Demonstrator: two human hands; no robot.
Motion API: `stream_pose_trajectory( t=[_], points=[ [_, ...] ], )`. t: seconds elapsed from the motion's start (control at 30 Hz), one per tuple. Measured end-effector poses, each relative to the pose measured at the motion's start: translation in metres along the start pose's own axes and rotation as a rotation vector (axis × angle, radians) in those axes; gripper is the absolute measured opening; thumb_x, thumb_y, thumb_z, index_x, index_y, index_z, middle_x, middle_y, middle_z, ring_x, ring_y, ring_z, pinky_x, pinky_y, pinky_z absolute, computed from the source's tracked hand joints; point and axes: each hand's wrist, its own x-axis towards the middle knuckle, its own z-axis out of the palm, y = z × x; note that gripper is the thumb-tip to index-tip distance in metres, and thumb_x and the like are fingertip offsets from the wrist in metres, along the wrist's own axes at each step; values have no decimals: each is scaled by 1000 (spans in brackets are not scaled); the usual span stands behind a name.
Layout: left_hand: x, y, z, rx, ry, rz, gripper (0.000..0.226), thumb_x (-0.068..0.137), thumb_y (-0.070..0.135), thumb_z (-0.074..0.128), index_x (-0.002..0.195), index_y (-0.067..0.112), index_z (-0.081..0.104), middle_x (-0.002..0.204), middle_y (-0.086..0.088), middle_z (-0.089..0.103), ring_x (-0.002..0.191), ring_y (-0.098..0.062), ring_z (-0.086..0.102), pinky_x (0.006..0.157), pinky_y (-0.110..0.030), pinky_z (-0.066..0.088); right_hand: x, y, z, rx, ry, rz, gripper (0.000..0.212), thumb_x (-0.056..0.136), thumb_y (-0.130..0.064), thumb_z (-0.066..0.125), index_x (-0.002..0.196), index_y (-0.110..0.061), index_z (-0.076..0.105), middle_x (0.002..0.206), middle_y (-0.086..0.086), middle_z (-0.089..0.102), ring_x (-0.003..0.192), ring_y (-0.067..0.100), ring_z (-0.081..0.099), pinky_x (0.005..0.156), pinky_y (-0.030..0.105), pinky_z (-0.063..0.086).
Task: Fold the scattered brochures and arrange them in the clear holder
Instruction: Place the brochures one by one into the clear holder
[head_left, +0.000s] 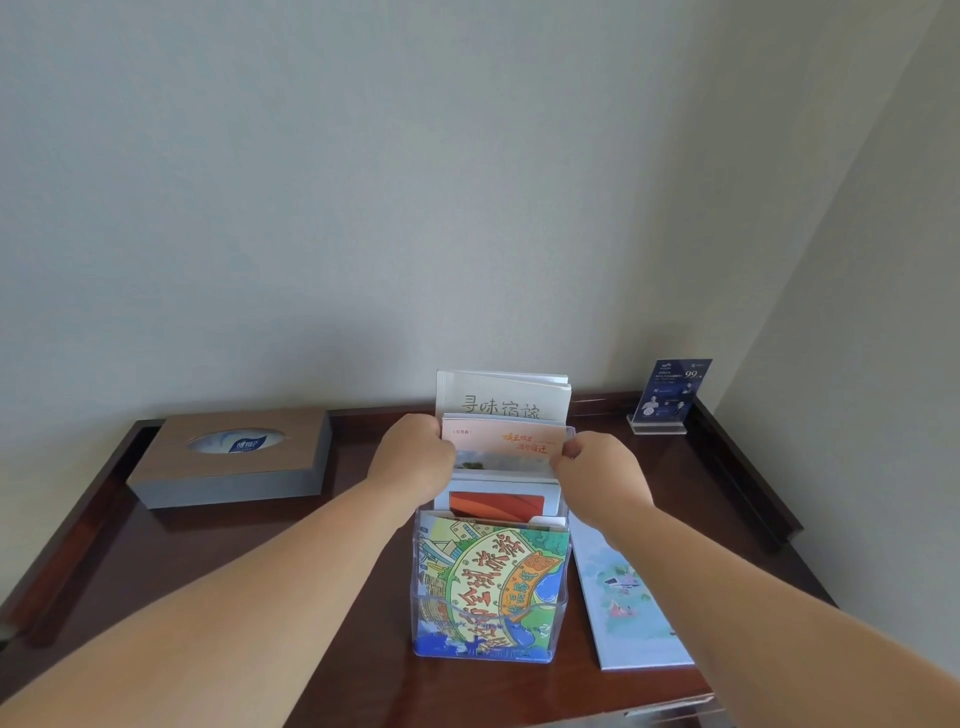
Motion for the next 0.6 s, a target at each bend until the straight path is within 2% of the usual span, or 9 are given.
stream_pose_trajectory(
  t=[0.1, 0.2, 0.27, 0.37, 0.43, 0.5, 0.6],
  points=[
    [-1, 0, 0, 9, 6, 4, 29, 94, 12, 49, 117, 9, 67, 134, -9, 60, 112, -29, 62, 72, -27, 57, 1, 0, 0, 10, -5, 15, 24, 101, -23, 46, 112, -16, 65, 93, 1, 67, 72, 15, 64, 58, 23, 51],
    [-4, 4, -2, -40, 0, -3, 28, 92, 13, 50, 114, 11, 67, 129, -7, 64, 105, -26, 64, 63, -24, 53, -1, -1, -1, 19, -14, 15, 23, 101, -26, 46, 109, -15, 66, 88, -1, 66, 68, 15, 63, 54, 22, 48],
    [-9, 11, -11, -31, 58, 23, 26, 89, 13, 51, 110, 14, 66, 119, -6, 68, 97, -22, 63, 59, -25, 46, -3, -1, -3, 26, -17, 13, 22, 98, -25, 49, 102, -14, 67, 84, 1, 67, 65, 16, 63, 51, 25, 47],
    [-16, 29, -25, -13, 328, 195, 26, 84, 9, 54, 110, 13, 59, 107, -3, 57, 101, -24, 55, 79, -35, 46, -4, -1, -14, 33, 39, 26, 18, 87, -21, 53, 86, -14, 69, 77, 4, 68, 69, 22, 64, 58, 33, 53],
    [-27, 52, -24, -120, 396, 383, 25, 83, 6, 55, 107, 13, 59, 102, 2, 53, 100, -19, 53, 83, -34, 45, -7, 5, -23, 76, 91, 49, 16, 84, -23, 52, 86, -21, 67, 78, -2, 68, 73, 17, 64, 65, 34, 56],
    [-43, 77, -10, -194, 325, 511, 25, 83, 5, 55, 105, 14, 60, 100, 2, 56, 94, -14, 54, 80, -29, 43, -11, 17, -33, 109, 131, 86, 15, 85, -23, 52, 89, -24, 66, 80, -4, 67, 77, 16, 64, 70, 37, 58],
    [-61, 105, 35, -264, 136, 594, 26, 84, 6, 56, 108, 14, 62, 98, 1, 59, 90, -13, 55, 81, -27, 45, -17, 46, -46, 107, 152, 166, 16, 85, -21, 52, 92, -22, 66, 82, -1, 68, 79, 20, 65, 70, 38, 57]
  ],
)
